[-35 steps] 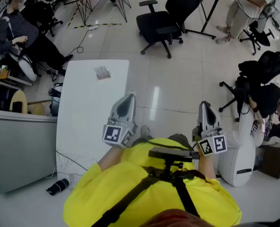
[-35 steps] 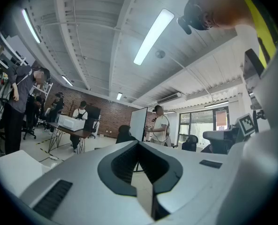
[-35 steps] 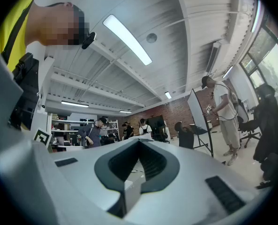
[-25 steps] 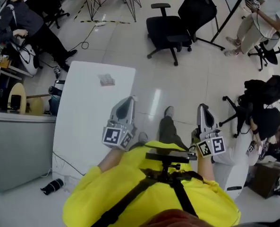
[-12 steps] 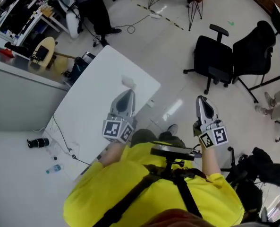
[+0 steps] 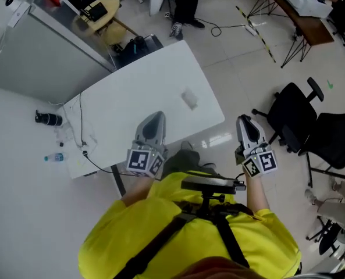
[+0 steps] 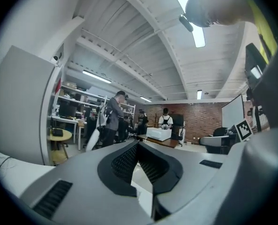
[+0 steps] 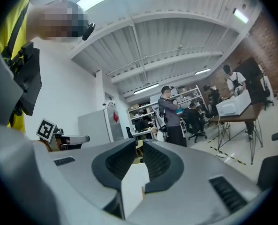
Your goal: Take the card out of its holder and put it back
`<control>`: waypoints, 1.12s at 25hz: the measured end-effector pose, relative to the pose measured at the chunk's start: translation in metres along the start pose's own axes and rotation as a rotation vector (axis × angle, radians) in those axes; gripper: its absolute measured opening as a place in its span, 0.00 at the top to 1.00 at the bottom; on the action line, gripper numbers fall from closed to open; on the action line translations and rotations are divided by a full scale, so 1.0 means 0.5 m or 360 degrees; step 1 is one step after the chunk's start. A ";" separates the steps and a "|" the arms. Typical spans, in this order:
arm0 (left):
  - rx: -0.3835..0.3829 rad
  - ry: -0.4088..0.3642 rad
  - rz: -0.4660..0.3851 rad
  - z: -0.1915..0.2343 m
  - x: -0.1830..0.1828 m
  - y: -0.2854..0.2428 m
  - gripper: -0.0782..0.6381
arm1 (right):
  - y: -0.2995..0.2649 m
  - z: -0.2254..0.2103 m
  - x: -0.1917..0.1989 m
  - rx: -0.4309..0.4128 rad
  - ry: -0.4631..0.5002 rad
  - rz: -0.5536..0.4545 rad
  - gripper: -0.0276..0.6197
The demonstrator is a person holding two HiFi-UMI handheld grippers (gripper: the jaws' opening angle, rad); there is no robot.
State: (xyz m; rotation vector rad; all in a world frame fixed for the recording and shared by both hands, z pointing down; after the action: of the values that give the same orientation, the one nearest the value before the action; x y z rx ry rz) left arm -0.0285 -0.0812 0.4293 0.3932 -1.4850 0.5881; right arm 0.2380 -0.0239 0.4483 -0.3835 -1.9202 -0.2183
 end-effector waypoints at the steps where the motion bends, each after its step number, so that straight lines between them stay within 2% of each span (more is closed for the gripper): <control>1: -0.0035 0.0003 -0.0009 0.022 -0.004 0.000 0.88 | -0.035 0.014 -0.004 -0.0040 0.0013 0.0016 0.88; 4: -0.0136 0.0035 -0.0040 0.086 -0.011 0.009 0.88 | -0.123 0.065 -0.013 -0.0166 0.0057 0.0076 0.87; 7: -0.0187 0.0061 -0.0061 0.134 -0.017 0.009 0.88 | -0.192 0.095 -0.020 -0.0250 0.0086 0.0112 0.87; 12: -0.0236 -0.0002 -0.0080 0.208 -0.023 0.017 0.88 | -0.279 0.119 0.000 -0.0286 0.0144 0.0141 0.87; 16: -0.0242 -0.0004 -0.0069 0.249 -0.005 0.018 0.88 | -0.334 0.118 0.034 -0.0286 0.0156 0.0182 0.87; 20: -0.0279 0.0021 -0.0025 0.272 0.025 0.015 0.88 | -0.358 0.109 0.087 -0.0282 0.0129 0.0271 0.87; 21: -0.0287 0.0028 -0.0015 0.275 0.033 0.010 0.88 | -0.360 0.103 0.100 -0.0286 0.0127 0.0292 0.79; 23: -0.0311 0.0060 -0.0013 0.277 0.046 0.001 0.88 | -0.366 0.076 0.141 -0.0274 0.0173 0.0365 0.76; 25: -0.0331 0.0106 -0.0018 0.274 0.053 0.001 0.88 | -0.374 0.026 0.215 -0.0240 0.0199 0.0489 0.76; 28: -0.0321 0.0095 0.0023 0.266 0.069 0.003 0.88 | -0.384 -0.038 0.343 -0.0241 0.0114 0.0626 0.76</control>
State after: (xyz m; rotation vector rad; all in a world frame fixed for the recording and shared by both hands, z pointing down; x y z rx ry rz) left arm -0.1373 -0.1537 0.4716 0.2069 -1.4749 0.4525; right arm 0.1267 -0.1811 0.6200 -0.8322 -1.7225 -0.1150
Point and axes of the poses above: the fingertips, and each gripper's own axes: y backward along the fingers, z to its left, x out of its underside, the point moved 2 cm from there along y, backward along the fingers, and after that the axes turned 5 degrees about -y, right-handed, at the moved point
